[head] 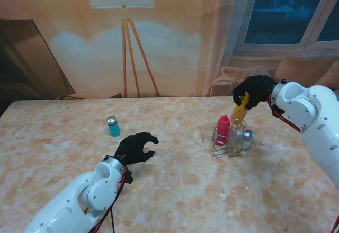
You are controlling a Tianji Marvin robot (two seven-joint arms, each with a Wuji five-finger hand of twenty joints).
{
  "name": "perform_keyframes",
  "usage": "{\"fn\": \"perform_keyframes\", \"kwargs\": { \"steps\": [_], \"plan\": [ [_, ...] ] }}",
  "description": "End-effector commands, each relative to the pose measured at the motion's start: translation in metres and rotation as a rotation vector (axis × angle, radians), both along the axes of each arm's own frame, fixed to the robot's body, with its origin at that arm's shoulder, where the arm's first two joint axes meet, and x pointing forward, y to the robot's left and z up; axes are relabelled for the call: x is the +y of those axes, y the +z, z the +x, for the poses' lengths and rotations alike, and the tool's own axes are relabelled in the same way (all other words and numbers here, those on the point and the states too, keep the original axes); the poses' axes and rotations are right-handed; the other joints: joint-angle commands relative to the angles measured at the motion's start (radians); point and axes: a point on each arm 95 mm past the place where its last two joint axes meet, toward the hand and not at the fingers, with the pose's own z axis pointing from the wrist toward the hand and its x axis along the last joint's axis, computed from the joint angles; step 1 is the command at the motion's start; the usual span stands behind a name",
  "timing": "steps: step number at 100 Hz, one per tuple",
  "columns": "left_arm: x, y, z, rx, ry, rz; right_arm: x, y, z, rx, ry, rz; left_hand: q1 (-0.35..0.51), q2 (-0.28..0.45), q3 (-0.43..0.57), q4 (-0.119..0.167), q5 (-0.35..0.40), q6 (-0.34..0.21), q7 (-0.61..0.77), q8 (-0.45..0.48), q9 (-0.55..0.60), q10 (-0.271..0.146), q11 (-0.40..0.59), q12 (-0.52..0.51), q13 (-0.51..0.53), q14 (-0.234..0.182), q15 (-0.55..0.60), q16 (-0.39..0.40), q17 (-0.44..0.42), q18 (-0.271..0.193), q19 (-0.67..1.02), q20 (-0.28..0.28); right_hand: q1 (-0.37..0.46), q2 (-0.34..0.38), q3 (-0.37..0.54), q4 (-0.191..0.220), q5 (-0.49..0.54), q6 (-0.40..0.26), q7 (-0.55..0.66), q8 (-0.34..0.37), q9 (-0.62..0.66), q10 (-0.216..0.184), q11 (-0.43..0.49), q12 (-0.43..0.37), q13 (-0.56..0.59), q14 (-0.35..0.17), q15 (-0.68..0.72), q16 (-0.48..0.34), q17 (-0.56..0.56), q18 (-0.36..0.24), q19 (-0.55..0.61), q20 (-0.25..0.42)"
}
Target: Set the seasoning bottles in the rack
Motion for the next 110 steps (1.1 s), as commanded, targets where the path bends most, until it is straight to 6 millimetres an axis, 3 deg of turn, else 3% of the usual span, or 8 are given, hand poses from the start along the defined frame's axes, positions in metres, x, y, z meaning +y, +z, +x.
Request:
{"fn": "perform_keyframes", "kwargs": {
  "steps": [1, 73, 110],
  "plan": [
    [-0.002, -0.002, -0.001, 0.016, -0.006, 0.002, 0.001, -0.006, 0.0, 0.027, -0.002, -0.012, 0.015, -0.015, 0.022, 0.016, 0.016, -0.008, 0.019, 0.01, 0.013, -0.009, 0.009, 0.009, -0.008, -0.012, -0.001, 0.005, -0.004, -0.022, 0.003, 0.005, 0.126, 0.085, 0.088, 0.045, 0.071, 0.029, 0.14, 0.038, 0.158, -0.159, 0.15, 0.113, 0.035, -0.099, 0.023, 0.033, 0.012, -0.033, 0.01, 0.016],
    [-0.002, -0.002, -0.001, 0.016, -0.003, 0.002, 0.011, -0.026, 0.009, 0.085, 0.031, -0.04, 0.015, -0.016, 0.024, 0.016, 0.017, -0.009, 0.022, 0.011, 0.014, -0.009, 0.01, 0.009, -0.007, -0.013, -0.001, 0.005, -0.004, -0.021, 0.003, 0.006, 0.123, 0.087, 0.089, 0.042, 0.07, 0.026, 0.129, 0.032, 0.159, -0.159, 0.142, 0.114, 0.034, -0.1, 0.022, 0.033, 0.006, -0.039, 0.004, 0.022],
    [-0.002, -0.002, 0.0, 0.016, -0.005, 0.003, 0.009, -0.019, 0.005, 0.1, 0.027, -0.039, 0.015, -0.015, 0.024, 0.016, 0.017, -0.009, 0.022, 0.011, 0.013, -0.011, 0.01, 0.009, -0.008, -0.012, -0.001, 0.005, -0.004, -0.022, 0.003, 0.006, 0.123, 0.085, 0.089, 0.041, 0.07, 0.028, 0.126, 0.033, 0.162, -0.156, 0.139, 0.116, 0.036, -0.1, 0.027, 0.035, 0.007, -0.034, 0.006, 0.028]
  ]
}}
